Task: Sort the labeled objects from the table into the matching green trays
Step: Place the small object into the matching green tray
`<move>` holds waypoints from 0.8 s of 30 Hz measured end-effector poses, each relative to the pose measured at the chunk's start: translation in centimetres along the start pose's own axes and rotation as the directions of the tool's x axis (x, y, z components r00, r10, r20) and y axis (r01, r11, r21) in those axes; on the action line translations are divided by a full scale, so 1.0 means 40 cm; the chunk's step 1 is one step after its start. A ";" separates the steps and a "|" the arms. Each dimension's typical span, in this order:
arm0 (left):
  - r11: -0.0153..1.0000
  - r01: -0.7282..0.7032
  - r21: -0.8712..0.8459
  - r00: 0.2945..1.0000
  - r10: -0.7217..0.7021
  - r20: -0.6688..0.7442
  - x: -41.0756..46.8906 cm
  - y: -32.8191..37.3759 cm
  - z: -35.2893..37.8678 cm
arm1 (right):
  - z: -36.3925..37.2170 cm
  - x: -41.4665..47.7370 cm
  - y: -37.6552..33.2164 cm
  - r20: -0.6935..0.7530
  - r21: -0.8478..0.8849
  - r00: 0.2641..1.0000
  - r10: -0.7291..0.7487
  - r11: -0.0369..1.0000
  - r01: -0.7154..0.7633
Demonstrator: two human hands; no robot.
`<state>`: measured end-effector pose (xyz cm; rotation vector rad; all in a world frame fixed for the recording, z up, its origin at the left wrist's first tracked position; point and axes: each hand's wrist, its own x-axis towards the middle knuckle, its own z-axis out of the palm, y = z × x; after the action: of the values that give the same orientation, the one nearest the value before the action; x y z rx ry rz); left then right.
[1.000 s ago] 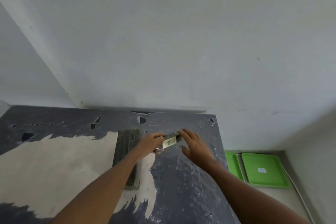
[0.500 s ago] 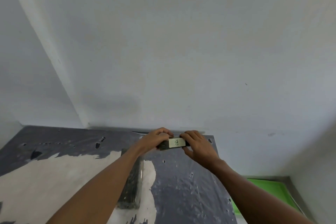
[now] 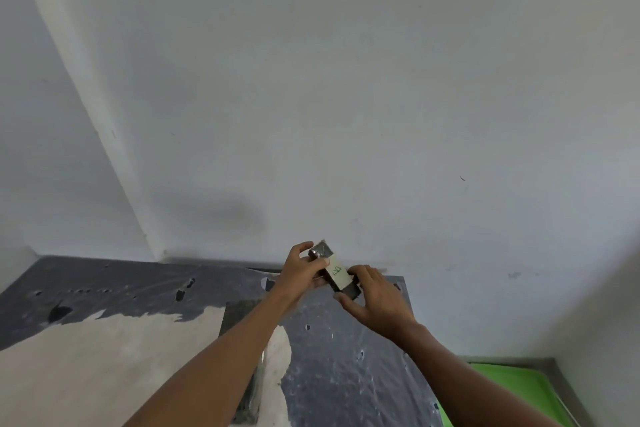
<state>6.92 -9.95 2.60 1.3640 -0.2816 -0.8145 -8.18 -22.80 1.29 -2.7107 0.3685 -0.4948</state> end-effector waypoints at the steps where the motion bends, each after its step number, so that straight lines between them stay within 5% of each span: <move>1: 0.999 0.000 0.040 1.000 0.000 0.004 0.003 0.007 0.002 | -0.007 0.002 0.004 0.000 0.007 1.000 0.002 1.000 -0.002; 5: 0.949 -0.048 0.312 0.996 0.021 0.089 0.003 0.041 0.004 | -0.055 0.024 0.030 -0.032 -0.027 0.995 -0.092 0.996 0.091; 10: 0.914 -0.065 0.400 0.967 -0.041 0.251 -0.018 0.071 0.022 | -0.092 0.047 0.045 0.120 -0.176 0.947 -0.298 0.933 0.315; 16: 0.804 -0.116 0.583 0.959 -0.062 0.276 -0.051 0.064 0.037 | -0.099 -0.002 0.066 0.043 -0.195 0.964 -0.263 0.944 0.266; 24: 0.959 0.015 0.283 0.986 -0.061 0.155 -0.121 -0.051 0.053 | -0.105 -0.122 0.117 0.038 -0.199 0.988 -0.149 0.968 0.154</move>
<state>1.51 -8.34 2.48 1.5741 -0.5156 -0.9459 -15.10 -26.77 1.73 -2.9546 0.2158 -0.4919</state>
